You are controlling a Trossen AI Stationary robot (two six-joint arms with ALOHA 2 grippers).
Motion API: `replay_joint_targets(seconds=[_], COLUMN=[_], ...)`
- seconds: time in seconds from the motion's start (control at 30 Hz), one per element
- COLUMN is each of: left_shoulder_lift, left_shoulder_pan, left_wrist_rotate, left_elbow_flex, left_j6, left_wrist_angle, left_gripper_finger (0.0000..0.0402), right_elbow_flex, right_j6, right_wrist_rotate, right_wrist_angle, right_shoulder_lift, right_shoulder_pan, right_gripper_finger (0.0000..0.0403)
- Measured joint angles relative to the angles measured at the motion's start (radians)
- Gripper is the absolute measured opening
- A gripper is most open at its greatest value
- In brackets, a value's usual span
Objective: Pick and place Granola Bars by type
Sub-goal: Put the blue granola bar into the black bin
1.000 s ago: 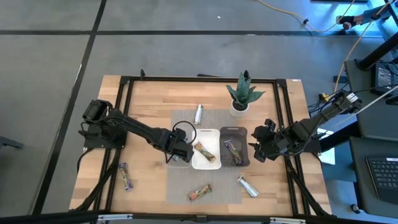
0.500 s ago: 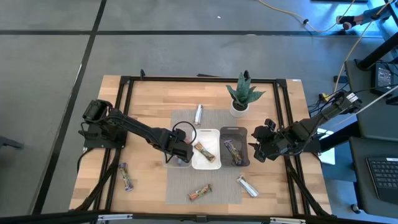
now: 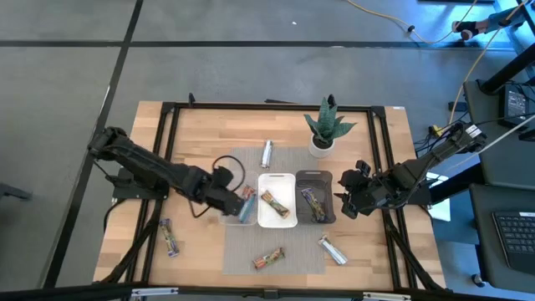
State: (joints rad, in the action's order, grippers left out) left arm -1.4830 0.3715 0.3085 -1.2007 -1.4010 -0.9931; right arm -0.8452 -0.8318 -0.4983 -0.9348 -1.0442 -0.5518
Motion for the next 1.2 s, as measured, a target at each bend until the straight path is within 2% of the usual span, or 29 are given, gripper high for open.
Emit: replay_joint_targets(seconds=[0.3,0.57,0.7,0.9,0.97,1.13,1.2], left_shoulder_lift=[0.050,-0.001,-0.049,-0.155,-0.186,-0.255,-0.283], left_shoulder_pan=[0.211,0.400,0.464,0.530,0.543,0.556,0.573], left_wrist_rotate=[-0.043,-0.050,-0.123,-0.131,-0.166,-0.465,-0.530], left_elbow_flex=[0.000,0.000,0.000,0.000,0.000,0.000,0.000], left_j6=[-0.452,-0.831,-0.844,-0.821,-0.822,-0.847,-0.875], left_wrist_angle=[-0.313,-0.339,-0.361,-0.365,-0.365,-0.362,-0.356], left_gripper_finger=[0.0196,0.0196,0.0196,0.0196,0.0196,0.0196,0.0196], right_elbow_flex=[0.000,0.000,0.000,0.000,0.000,0.000,0.000], right_j6=[0.000,0.002,0.002,0.001,0.003,0.003,0.003], right_wrist_rotate=[0.003,0.002,0.002,0.002,0.002,-0.006,-0.006], right_wrist_angle=[0.000,0.001,0.003,0.008,0.017,0.039,0.052], right_shoulder_lift=[0.000,0.000,0.000,0.000,0.000,0.000,0.000], right_shoulder_pan=[0.000,0.000,0.000,0.000,0.000,0.000,0.000], right_gripper_finger=[0.0213,0.0213,0.0213,0.0213,0.0213,0.0213,0.0213])
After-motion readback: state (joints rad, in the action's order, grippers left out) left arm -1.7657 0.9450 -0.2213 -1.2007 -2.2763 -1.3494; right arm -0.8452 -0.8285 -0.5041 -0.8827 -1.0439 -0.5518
